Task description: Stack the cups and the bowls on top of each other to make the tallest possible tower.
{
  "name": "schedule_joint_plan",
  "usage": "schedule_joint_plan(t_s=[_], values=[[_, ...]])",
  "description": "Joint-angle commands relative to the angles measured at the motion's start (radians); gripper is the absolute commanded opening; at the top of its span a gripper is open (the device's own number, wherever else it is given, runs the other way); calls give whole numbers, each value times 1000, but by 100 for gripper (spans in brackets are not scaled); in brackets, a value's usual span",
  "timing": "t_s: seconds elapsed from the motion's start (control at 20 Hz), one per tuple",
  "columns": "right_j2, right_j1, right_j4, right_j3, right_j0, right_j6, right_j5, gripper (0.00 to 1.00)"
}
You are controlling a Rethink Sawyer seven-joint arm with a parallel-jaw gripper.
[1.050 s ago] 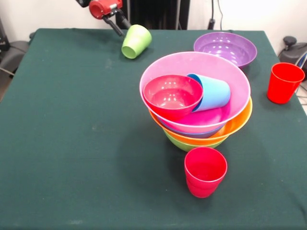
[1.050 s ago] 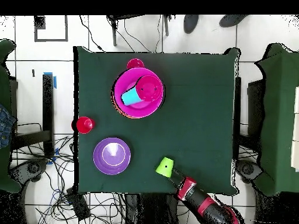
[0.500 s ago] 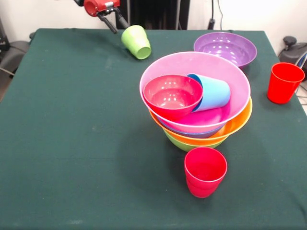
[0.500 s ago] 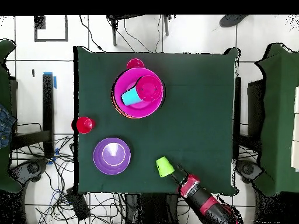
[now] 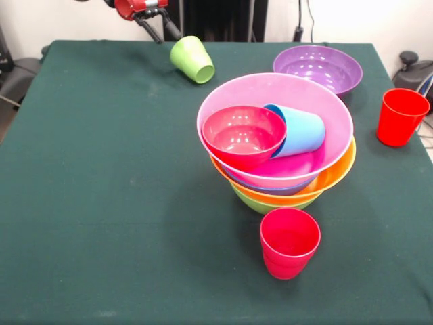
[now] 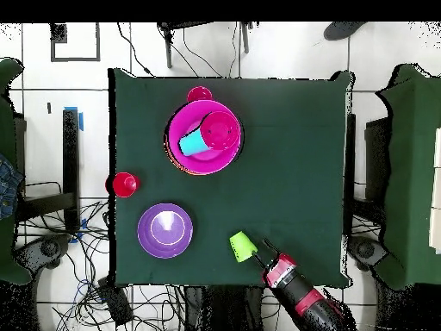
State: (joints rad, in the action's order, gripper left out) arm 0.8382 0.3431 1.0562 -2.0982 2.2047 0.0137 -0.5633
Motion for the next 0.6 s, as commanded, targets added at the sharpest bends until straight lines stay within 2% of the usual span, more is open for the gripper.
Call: schedule_joint_plan(t_s=[0.05,0.15,0.35,0.6], values=[[25,97,24,132,-36,-328,37,100],[18,106,29,145,-34,-336,37,100],[7,67,64,156,-66,-268,57,100],[-1,-21,97,160,-133,-112,93,100]])
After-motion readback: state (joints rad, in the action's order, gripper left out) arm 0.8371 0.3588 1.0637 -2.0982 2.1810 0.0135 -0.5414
